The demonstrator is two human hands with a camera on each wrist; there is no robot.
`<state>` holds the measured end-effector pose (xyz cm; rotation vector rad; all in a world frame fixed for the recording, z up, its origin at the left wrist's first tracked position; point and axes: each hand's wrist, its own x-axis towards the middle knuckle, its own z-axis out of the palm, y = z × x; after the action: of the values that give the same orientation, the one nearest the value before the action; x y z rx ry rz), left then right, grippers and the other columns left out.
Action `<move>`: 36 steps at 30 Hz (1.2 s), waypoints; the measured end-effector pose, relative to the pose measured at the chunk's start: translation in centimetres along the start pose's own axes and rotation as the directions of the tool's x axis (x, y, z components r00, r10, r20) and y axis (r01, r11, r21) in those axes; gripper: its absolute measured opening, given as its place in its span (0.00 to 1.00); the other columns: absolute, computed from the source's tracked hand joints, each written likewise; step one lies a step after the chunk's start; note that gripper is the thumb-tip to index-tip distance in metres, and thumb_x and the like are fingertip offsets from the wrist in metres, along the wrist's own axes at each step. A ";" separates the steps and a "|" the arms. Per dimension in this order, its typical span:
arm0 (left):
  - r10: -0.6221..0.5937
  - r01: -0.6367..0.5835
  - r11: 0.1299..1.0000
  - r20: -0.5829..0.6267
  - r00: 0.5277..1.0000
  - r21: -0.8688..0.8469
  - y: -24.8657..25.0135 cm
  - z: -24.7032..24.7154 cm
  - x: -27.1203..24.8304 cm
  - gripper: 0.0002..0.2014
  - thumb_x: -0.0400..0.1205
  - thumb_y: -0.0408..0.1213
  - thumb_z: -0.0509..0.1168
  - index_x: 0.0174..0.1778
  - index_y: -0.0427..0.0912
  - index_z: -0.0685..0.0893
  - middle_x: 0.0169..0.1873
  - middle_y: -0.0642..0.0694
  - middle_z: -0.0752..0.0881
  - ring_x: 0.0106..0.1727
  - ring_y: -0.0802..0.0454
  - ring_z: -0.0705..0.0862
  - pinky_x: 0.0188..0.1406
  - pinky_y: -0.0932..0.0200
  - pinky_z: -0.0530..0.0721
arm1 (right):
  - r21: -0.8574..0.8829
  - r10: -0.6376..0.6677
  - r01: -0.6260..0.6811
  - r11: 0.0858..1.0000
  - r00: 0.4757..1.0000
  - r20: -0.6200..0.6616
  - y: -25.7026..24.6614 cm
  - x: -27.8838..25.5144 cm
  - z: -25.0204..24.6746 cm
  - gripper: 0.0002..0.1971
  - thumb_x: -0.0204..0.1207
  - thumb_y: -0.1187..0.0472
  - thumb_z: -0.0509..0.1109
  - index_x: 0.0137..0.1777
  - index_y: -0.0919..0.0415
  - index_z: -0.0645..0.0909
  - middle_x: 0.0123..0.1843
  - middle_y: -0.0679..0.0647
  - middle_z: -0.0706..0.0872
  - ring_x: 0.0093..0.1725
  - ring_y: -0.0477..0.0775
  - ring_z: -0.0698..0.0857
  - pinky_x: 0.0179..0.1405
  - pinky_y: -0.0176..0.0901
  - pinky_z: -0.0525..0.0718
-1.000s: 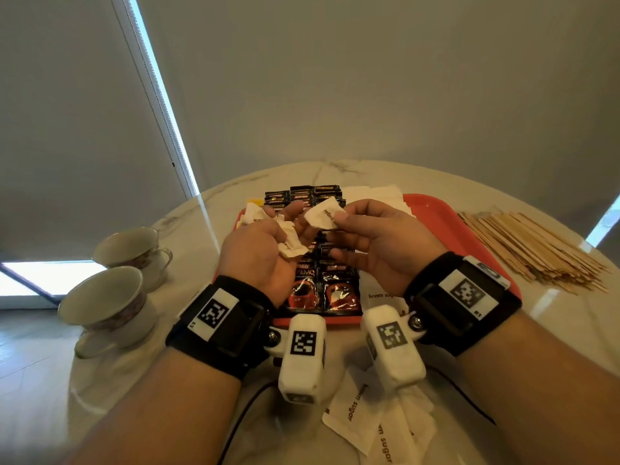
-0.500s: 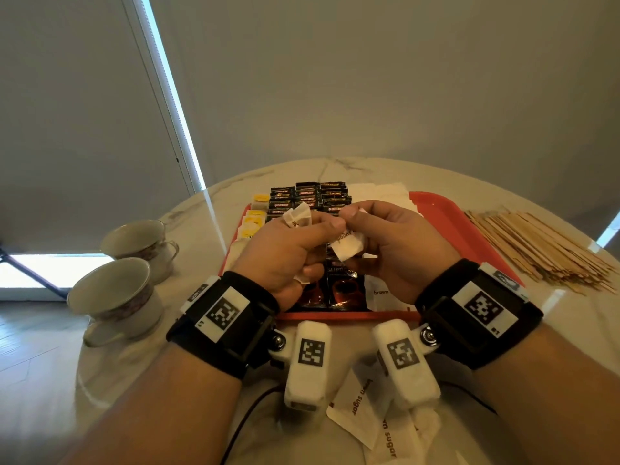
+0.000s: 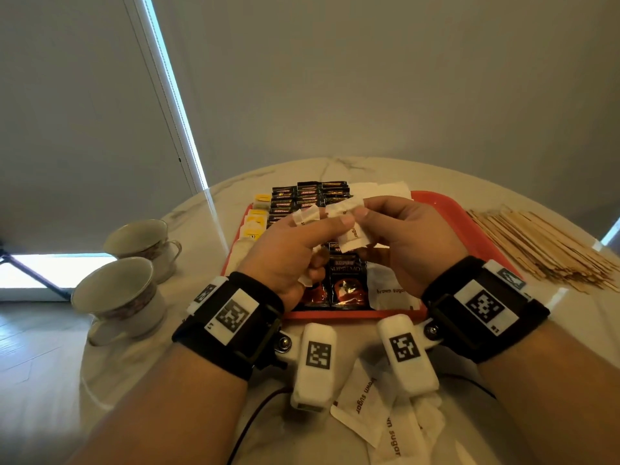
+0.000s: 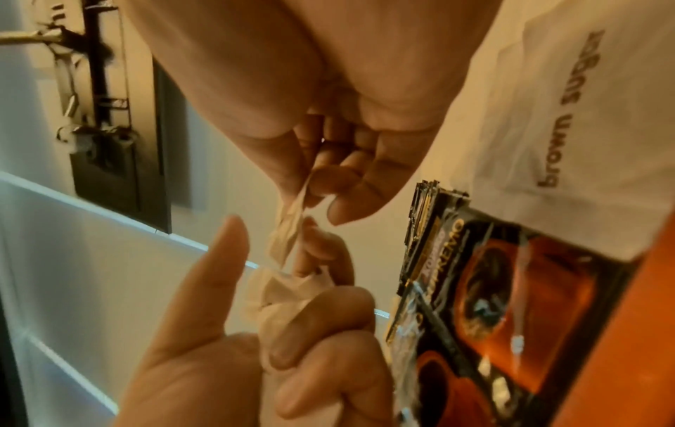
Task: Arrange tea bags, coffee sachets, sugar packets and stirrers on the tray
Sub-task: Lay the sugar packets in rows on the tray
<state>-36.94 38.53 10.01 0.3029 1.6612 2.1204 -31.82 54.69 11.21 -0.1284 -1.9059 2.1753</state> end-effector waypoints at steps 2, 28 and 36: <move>0.042 -0.041 0.998 -0.028 0.999 0.039 -0.1 0.1 0.0 0.10 0.80 0.36 0.77 0.56 0.42 0.89 0.40 0.46 0.90 0.25 0.59 0.73 0.18 0.66 0.69 | -0.049 -0.026 0.026 0.998 1.000 -0.003 0.0 -0.1 0.1 0.07 0.82 0.64 0.72 0.55 0.65 0.88 0.42 0.56 0.93 0.38 0.51 0.91 0.35 0.39 0.88; -0.123 0.107 0.978 -0.082 0.989 -0.179 0.1 0.4 0.5 0.02 0.84 0.35 0.68 0.48 0.42 0.81 0.34 0.46 0.83 0.22 0.56 0.71 0.13 0.65 0.67 | -0.312 0.324 -0.478 0.821 0.841 -0.433 -1.3 -2.5 -8.9 0.07 0.77 0.71 0.72 0.49 0.61 0.90 0.51 0.65 0.92 0.59 0.71 0.90 0.66 0.68 0.86; -0.149 0.129 0.967 -0.079 0.986 -0.218 0.1 -0.1 0.7 0.02 0.85 0.36 0.67 0.49 0.42 0.81 0.34 0.46 0.82 0.22 0.57 0.70 0.14 0.65 0.66 | -0.444 0.313 -0.497 0.746 0.849 -0.425 -1.0 -2.3 -8.7 0.05 0.75 0.73 0.78 0.47 0.64 0.90 0.42 0.61 0.89 0.33 0.53 0.81 0.44 0.49 0.85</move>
<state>-37.64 38.70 10.05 0.0195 1.4424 2.2097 -27.46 62.64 10.74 -1.0424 -2.3851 1.5978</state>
